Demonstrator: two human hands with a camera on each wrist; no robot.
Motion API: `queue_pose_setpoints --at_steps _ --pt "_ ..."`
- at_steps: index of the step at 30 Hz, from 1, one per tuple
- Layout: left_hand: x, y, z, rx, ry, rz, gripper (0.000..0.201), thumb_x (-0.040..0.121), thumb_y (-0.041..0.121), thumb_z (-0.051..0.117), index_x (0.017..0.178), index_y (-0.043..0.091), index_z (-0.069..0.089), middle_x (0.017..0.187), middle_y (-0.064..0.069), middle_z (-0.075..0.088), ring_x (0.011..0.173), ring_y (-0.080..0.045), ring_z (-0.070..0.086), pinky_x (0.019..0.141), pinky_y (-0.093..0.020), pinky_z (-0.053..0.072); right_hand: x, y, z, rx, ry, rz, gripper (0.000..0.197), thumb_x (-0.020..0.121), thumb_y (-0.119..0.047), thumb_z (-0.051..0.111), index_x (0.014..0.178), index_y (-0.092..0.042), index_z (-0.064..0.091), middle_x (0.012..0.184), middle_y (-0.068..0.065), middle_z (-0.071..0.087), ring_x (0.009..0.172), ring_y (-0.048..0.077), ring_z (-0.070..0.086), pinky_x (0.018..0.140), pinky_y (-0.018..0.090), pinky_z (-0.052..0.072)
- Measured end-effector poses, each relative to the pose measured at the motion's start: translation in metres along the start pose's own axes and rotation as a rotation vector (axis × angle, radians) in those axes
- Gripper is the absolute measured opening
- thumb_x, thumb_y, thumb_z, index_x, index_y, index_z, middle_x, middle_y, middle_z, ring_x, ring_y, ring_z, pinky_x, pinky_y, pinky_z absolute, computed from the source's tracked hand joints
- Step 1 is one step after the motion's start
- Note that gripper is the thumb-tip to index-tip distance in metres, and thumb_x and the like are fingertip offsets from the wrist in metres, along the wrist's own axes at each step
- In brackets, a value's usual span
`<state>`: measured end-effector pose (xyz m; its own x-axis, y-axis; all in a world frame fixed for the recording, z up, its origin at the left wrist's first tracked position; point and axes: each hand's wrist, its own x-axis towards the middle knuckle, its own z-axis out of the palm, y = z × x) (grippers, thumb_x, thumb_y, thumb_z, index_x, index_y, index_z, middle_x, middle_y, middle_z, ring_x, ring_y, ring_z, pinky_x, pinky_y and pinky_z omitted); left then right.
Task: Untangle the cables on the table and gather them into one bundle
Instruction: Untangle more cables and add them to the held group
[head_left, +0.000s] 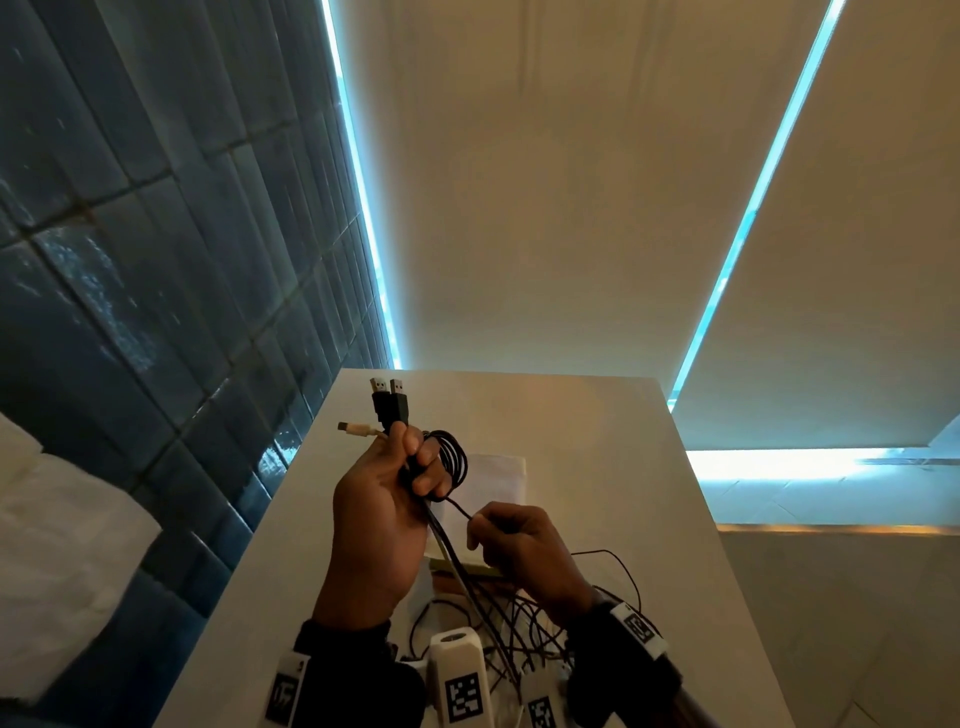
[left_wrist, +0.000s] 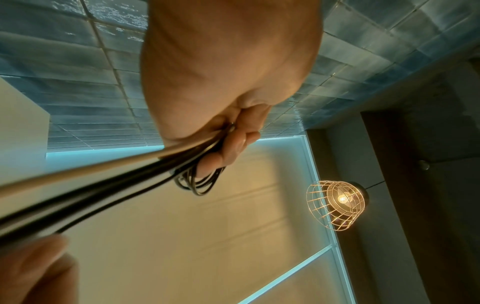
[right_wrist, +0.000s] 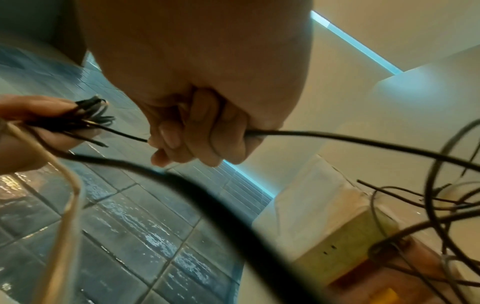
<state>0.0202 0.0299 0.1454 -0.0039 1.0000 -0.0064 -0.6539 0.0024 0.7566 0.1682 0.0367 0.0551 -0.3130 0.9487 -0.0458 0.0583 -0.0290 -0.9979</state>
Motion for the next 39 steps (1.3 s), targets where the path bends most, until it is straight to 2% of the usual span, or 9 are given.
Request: queue_pose_setpoints --at_steps 5,9,11,17,22,24,27,34,39 --pt "0.000 0.000 0.003 0.046 0.032 0.007 0.033 0.097 0.024 0.035 0.068 0.013 0.045 0.062 0.002 0.037 0.050 -0.011 0.032 0.059 -0.029 0.029 0.001 0.024 0.001 -0.006 0.068 0.099 0.024 0.095 -0.014 0.056 0.073 -0.007 0.062 0.051 -0.009 0.046 0.052 0.010 0.049 0.055 0.024 0.050" --pt "-0.001 0.001 0.003 0.035 0.035 0.016 0.033 0.096 0.024 0.036 0.067 0.014 0.046 0.061 0.001 0.038 0.050 -0.011 0.034 0.059 -0.030 0.030 0.002 0.047 0.003 0.024 0.135 0.148 0.026 0.095 -0.007 0.055 0.070 -0.004 0.060 0.056 -0.005 0.052 0.057 0.011 0.059 0.060 0.025 0.053" --pt "-0.001 0.001 0.003 0.027 0.029 0.015 0.033 0.094 0.026 0.038 0.065 0.015 0.048 0.061 0.001 0.039 0.050 -0.011 0.034 0.057 -0.029 0.031 0.003 0.060 0.002 -0.022 0.167 0.148 0.025 0.091 -0.018 0.058 0.068 -0.011 0.064 0.059 -0.005 0.055 0.062 0.012 0.058 0.065 0.034 0.054" --pt "-0.001 0.004 0.002 0.029 0.029 0.007 0.026 0.091 0.026 0.040 0.068 0.014 0.045 0.061 0.002 0.037 0.048 -0.009 0.029 0.049 -0.023 0.030 -0.005 0.091 -0.004 -0.111 0.214 0.172 0.033 0.085 -0.025 0.057 0.053 -0.024 0.063 0.053 -0.007 0.055 0.057 0.013 0.050 0.062 0.032 0.039" --pt "0.002 0.004 0.000 0.096 0.036 0.007 0.023 0.088 0.028 0.043 0.071 0.012 0.042 0.062 0.001 0.035 0.048 -0.009 0.028 0.048 -0.022 0.028 -0.005 0.068 -0.006 0.026 0.322 0.225 0.029 0.092 -0.012 0.058 0.064 -0.009 0.067 0.060 0.005 0.058 0.055 0.014 0.056 0.054 0.030 0.050" --pt "0.001 0.003 0.001 0.119 0.041 0.010 0.023 0.089 0.027 0.042 0.071 0.012 0.042 0.061 0.001 0.036 0.048 -0.009 0.028 0.048 -0.022 0.028 -0.001 0.044 -0.006 0.158 0.351 0.204 0.024 0.093 -0.010 0.056 0.072 -0.002 0.065 0.055 0.003 0.046 0.043 0.008 0.041 0.041 0.021 0.037" --pt "0.001 0.001 0.001 0.167 0.079 0.013 0.028 0.096 0.022 0.037 0.071 0.011 0.042 0.062 0.001 0.035 0.047 -0.009 0.028 0.047 -0.022 0.028 0.007 0.007 -0.005 0.208 0.362 0.066 0.023 0.095 -0.016 0.056 0.080 0.000 0.064 0.054 0.003 0.040 0.041 0.010 0.027 0.041 0.021 0.021" --pt "-0.001 -0.002 0.006 0.266 0.201 0.003 0.030 0.100 0.021 0.037 0.074 0.010 0.047 0.067 -0.003 0.055 0.062 -0.015 0.052 0.063 -0.028 0.040 0.000 -0.067 0.010 0.215 0.083 -0.282 0.019 0.097 -0.011 0.054 0.081 -0.004 0.061 0.053 -0.001 0.038 0.045 0.010 0.028 0.043 0.020 0.025" --pt "-0.002 0.001 0.006 0.088 0.127 -0.035 0.031 0.098 0.026 0.038 0.076 0.012 0.053 0.076 -0.008 0.065 0.075 -0.021 0.062 0.071 -0.035 0.046 -0.008 -0.072 0.018 0.234 -0.056 -0.233 0.020 0.092 -0.009 0.056 0.073 -0.008 0.061 0.050 -0.006 0.040 0.044 0.008 0.030 0.044 0.016 0.027"
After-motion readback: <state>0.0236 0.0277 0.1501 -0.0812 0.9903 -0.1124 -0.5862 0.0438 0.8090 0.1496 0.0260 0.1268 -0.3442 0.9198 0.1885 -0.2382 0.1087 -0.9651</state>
